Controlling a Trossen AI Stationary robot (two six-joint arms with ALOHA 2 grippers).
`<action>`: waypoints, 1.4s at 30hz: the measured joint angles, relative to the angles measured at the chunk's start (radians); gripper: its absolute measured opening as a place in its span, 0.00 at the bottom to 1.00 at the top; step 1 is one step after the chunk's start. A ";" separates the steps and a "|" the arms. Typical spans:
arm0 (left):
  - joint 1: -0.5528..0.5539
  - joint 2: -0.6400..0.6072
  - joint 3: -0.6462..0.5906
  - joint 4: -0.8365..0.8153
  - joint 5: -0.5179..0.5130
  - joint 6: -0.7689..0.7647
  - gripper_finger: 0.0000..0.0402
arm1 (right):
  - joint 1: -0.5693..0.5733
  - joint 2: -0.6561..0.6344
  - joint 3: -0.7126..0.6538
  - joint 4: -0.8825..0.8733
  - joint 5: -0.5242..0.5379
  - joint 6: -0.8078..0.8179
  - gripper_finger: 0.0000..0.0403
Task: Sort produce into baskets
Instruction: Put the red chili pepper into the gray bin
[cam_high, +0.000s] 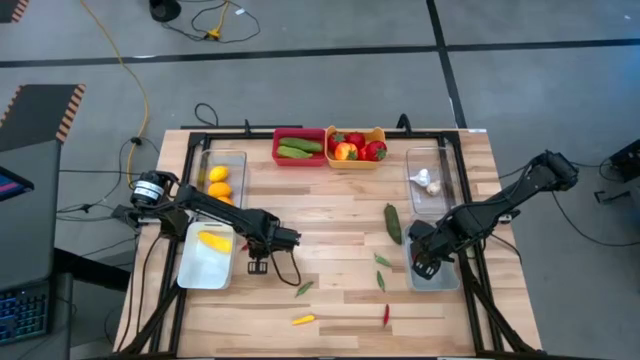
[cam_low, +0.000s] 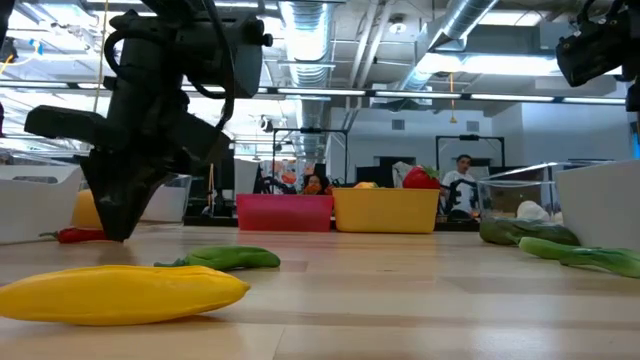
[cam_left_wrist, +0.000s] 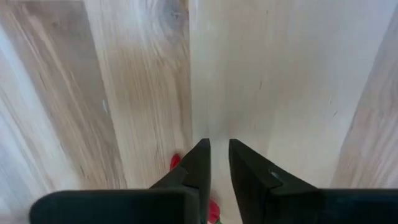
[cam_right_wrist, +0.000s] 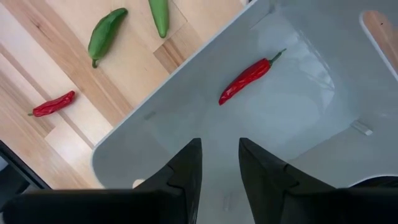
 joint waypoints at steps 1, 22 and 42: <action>0.000 0.000 0.000 0.000 -0.004 0.004 0.14 | 0.000 0.000 0.000 0.000 0.000 0.000 0.33; 0.000 -0.008 -0.067 -0.027 -0.112 -0.038 0.36 | 0.000 0.000 0.000 0.000 0.000 -0.001 0.33; 0.000 -0.002 -0.055 -0.011 -0.088 0.006 0.02 | 0.000 -0.009 0.000 0.118 0.004 -0.157 0.33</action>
